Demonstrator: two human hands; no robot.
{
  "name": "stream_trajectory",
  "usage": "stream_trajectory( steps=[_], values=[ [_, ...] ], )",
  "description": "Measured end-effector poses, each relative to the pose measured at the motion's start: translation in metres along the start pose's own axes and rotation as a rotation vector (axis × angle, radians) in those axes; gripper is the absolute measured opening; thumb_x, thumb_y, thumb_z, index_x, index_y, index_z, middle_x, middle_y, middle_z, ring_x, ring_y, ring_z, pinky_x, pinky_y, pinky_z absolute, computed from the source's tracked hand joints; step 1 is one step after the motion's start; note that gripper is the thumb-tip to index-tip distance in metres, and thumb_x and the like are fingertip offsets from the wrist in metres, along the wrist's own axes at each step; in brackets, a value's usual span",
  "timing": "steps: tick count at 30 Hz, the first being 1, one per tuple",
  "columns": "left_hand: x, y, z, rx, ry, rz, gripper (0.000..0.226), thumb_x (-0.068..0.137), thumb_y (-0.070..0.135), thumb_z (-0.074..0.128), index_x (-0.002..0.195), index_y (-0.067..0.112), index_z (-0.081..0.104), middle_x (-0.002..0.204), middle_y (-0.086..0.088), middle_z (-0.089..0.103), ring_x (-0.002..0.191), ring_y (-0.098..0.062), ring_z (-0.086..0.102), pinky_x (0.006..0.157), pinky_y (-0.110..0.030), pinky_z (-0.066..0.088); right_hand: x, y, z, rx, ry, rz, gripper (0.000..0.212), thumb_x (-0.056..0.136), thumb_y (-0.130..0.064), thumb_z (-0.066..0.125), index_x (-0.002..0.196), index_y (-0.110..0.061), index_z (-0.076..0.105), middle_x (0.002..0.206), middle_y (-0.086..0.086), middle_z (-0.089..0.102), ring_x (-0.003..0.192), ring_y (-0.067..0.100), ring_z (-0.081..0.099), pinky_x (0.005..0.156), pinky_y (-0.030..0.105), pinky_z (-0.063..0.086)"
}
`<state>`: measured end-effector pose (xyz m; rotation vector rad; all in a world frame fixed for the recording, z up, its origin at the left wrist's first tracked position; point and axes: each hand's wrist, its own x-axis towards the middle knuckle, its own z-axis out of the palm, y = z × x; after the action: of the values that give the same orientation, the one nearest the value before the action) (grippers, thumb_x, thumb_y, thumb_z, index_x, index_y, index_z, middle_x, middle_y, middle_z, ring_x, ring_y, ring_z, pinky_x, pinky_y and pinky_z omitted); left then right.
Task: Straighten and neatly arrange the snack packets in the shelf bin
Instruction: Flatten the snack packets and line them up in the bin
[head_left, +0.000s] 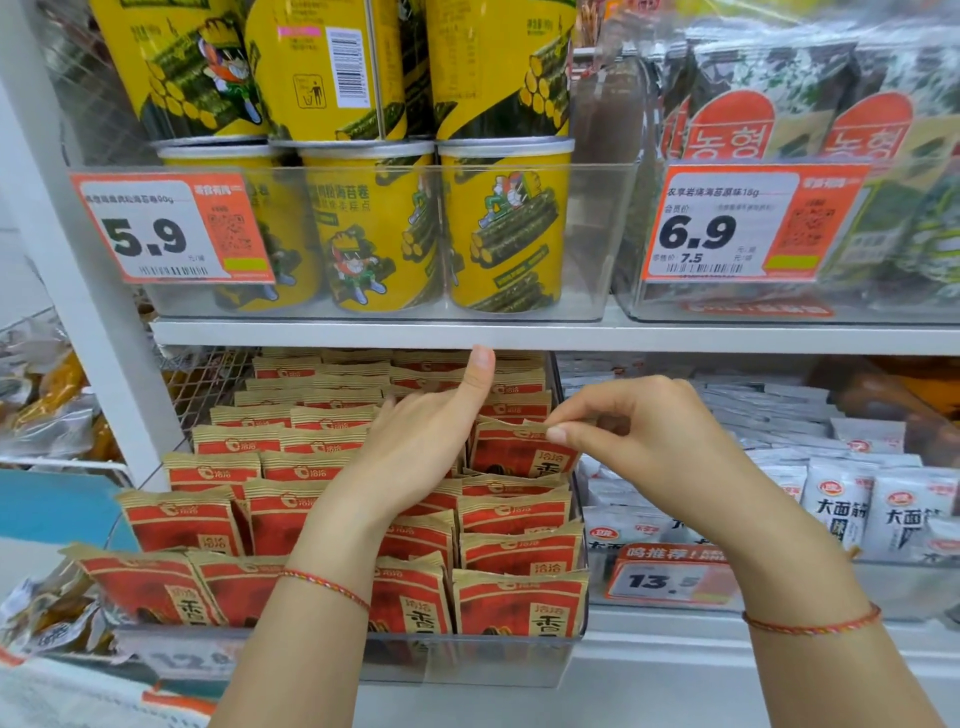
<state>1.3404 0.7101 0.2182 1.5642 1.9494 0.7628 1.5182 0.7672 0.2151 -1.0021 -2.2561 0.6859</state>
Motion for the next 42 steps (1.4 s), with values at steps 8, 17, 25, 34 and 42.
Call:
stream_trajectory(
  steps=[8,17,25,34,42],
  values=[
    [0.008,-0.007,0.003,0.075,0.003,-0.041,0.102,0.07,0.074,-0.011,0.138,0.035,0.053,0.157,0.005,0.034,0.15,-0.015,0.005,0.118,-0.038,-0.011,0.002,0.005,0.009,-0.012,0.094,-0.047,0.013,0.079,-0.033,0.074,0.072,-0.04,0.066,0.072,-0.022,0.067,0.079,-0.003,0.062,0.077,0.028,0.054],
    [-0.007,-0.004,0.0,0.04,0.014,0.006,0.075,0.095,0.06,-0.001,0.128,0.028,0.059,0.131,0.001,0.058,0.147,-0.017,0.016,0.119,-0.038,-0.005,-0.007,-0.006,-0.014,0.182,0.304,-0.181,0.011,0.075,-0.024,0.076,0.071,-0.032,0.069,0.071,-0.018,0.068,0.065,0.005,0.063,0.063,0.02,0.049],
    [-0.023,-0.011,-0.004,-0.19,0.19,0.154,0.034,0.091,0.062,0.033,0.091,0.046,0.064,0.093,0.015,0.061,0.08,0.011,0.052,0.074,-0.01,0.034,-0.011,-0.009,-0.019,0.408,0.615,-0.242,0.019,0.088,-0.012,0.067,0.077,-0.026,0.06,0.065,-0.018,0.064,0.054,-0.001,0.056,0.054,0.011,0.041],
    [-0.038,0.009,-0.007,-0.564,0.383,0.405,0.016,0.091,0.027,0.058,0.102,0.028,0.07,0.095,0.014,0.075,0.089,0.0,0.069,0.074,-0.01,0.049,-0.004,0.005,-0.013,0.923,0.576,-0.103,0.013,0.08,-0.023,0.062,0.087,-0.012,0.063,0.069,-0.008,0.069,0.065,0.006,0.063,0.061,0.02,0.053],
    [-0.047,0.012,-0.011,-0.49,0.31,0.486,0.022,0.087,0.021,0.057,0.093,0.033,0.074,0.099,0.008,0.073,0.094,-0.019,0.066,0.086,-0.037,0.053,0.005,0.014,-0.002,1.265,0.481,-0.116,0.014,0.072,-0.028,0.066,0.083,-0.019,0.065,0.081,-0.002,0.07,0.075,0.01,0.066,0.073,0.025,0.054]
  ],
)
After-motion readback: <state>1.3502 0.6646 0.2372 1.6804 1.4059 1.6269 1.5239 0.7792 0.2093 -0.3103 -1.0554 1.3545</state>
